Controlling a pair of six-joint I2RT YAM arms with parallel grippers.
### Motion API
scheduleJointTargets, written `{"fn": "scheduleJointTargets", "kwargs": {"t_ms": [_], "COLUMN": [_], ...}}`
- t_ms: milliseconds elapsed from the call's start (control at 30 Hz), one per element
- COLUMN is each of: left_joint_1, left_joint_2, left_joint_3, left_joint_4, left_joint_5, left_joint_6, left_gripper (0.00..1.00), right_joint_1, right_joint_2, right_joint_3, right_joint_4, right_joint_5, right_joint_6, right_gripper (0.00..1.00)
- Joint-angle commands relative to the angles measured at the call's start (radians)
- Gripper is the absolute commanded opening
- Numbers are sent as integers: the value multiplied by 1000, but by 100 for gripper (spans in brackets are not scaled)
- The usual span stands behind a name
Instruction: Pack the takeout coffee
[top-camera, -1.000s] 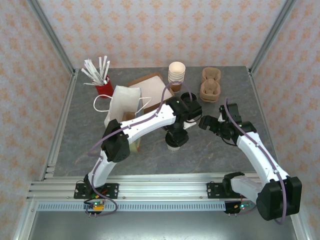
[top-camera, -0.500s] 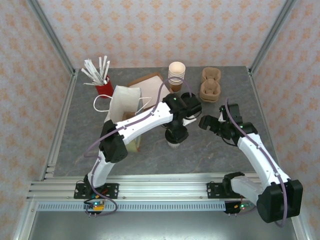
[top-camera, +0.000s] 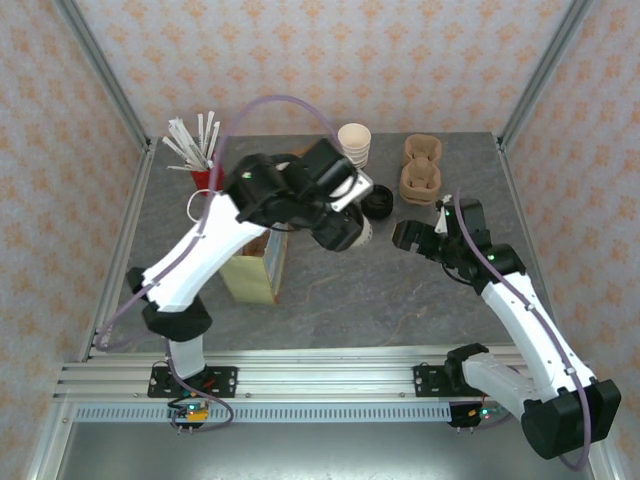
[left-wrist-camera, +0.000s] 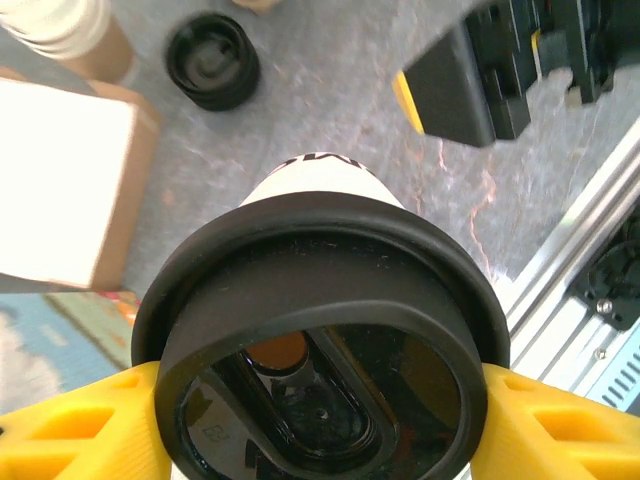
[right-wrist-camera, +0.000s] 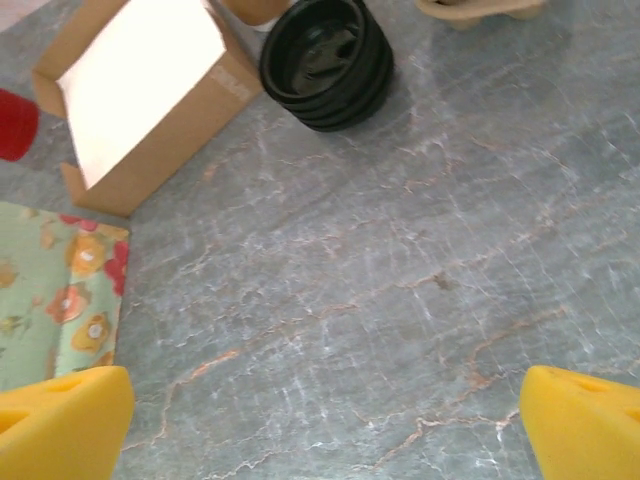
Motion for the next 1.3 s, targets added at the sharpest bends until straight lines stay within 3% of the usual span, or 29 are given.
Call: {"fn": "scheduleJointTargets", "kwargs": {"t_ms": [0,133,333,567,700,967,1267], "left_joint_1": [40,102,158,218,259,344,361], "left_joint_2": [-80,-159,-218,-260,-317,-378,-351], "left_joint_3": [42,38,40,27,-82,-308,-367], "left_joint_4": [-23,27,82,18,-5,-10,-104], "left_joint_5": [-79,-86,-100,-203,-245,-209,-171], "left_joint_6": [-29,-47,-81,-112,-139,-185,-284], "left_gripper": [39,39,39,39,39,39,37], "right_joint_1": [26,89,223,332,384,414,413], "right_joint_2": [-7,-7,11,100,145,204,241], "right_joint_3": [45,77,132,204,237,257,237], "right_joint_4": [6,47,83,99,125,171,227], "right_joint_5": [8,-19,42,77,76,77,90], "right_joint_6": [-17,-15,-22,-44,-67,-100,-124], "right_gripper": [99,99,99,99,99,99,99]}}
